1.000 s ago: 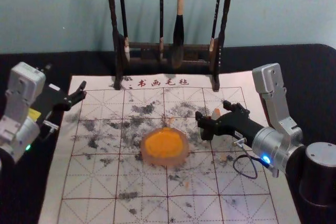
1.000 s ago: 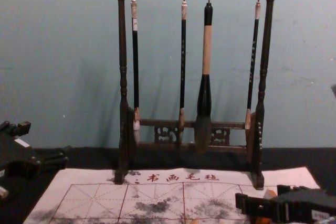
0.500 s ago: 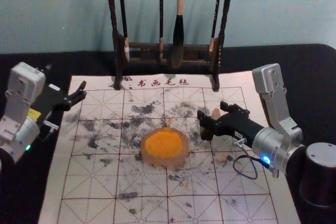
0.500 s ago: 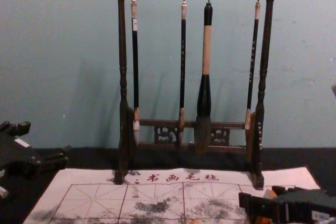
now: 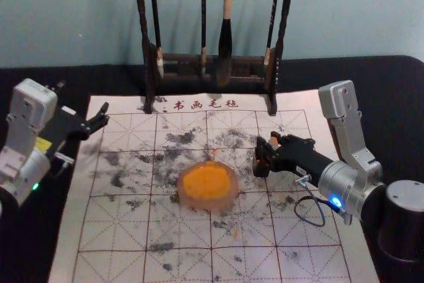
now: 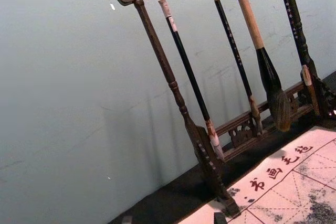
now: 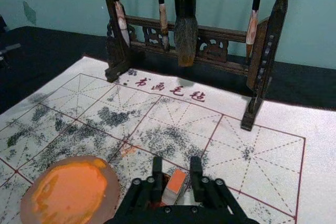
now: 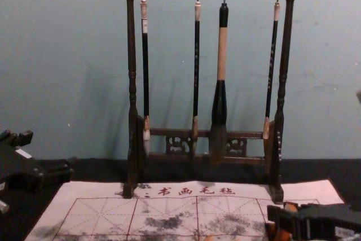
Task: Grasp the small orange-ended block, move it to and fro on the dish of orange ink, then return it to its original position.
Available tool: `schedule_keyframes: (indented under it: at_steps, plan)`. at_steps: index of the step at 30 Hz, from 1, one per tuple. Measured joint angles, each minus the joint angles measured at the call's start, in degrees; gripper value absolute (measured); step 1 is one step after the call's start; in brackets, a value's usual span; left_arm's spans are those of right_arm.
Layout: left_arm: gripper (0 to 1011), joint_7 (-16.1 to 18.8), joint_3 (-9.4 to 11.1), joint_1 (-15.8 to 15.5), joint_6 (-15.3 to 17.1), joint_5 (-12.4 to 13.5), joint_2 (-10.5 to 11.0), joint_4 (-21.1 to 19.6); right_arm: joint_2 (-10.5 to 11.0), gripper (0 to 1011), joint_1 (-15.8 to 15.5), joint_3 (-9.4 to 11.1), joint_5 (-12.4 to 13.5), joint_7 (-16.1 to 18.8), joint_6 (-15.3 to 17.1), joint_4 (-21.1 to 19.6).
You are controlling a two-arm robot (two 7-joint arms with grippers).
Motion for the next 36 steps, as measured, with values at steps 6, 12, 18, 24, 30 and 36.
schedule_keyframes:
  at_steps: [6,12,18,24,30,36]
  plan:
    - [1001,0.0,0.0,0.0,0.0,0.0,0.0,0.0,0.0,176,0.0,0.0,0.0,0.0,0.0,0.0]
    - [1001,0.0,0.0,0.0,0.0,0.0,0.0,0.0,0.0,136,0.0,0.0,0.0,0.0,0.0,0.0]
    - [1001,0.0,0.0,0.0,0.0,0.0,0.0,0.0,0.0,131,0.0,0.0,0.0,0.0,0.0,0.0]
    - [1001,0.0,0.0,0.0,0.0,0.0,0.0,0.0,0.0,131,0.0,0.0,0.0,0.0,0.0,0.0]
    - [1001,0.0,0.0,0.0,0.0,0.0,0.0,0.0,-0.1,131,-0.2,0.3,0.0,0.4,-0.1,-0.1]
    - [1001,0.0,0.0,0.0,0.0,0.0,0.0,0.0,-0.4,131,-1.0,1.9,0.7,1.9,-0.4,-1.4]
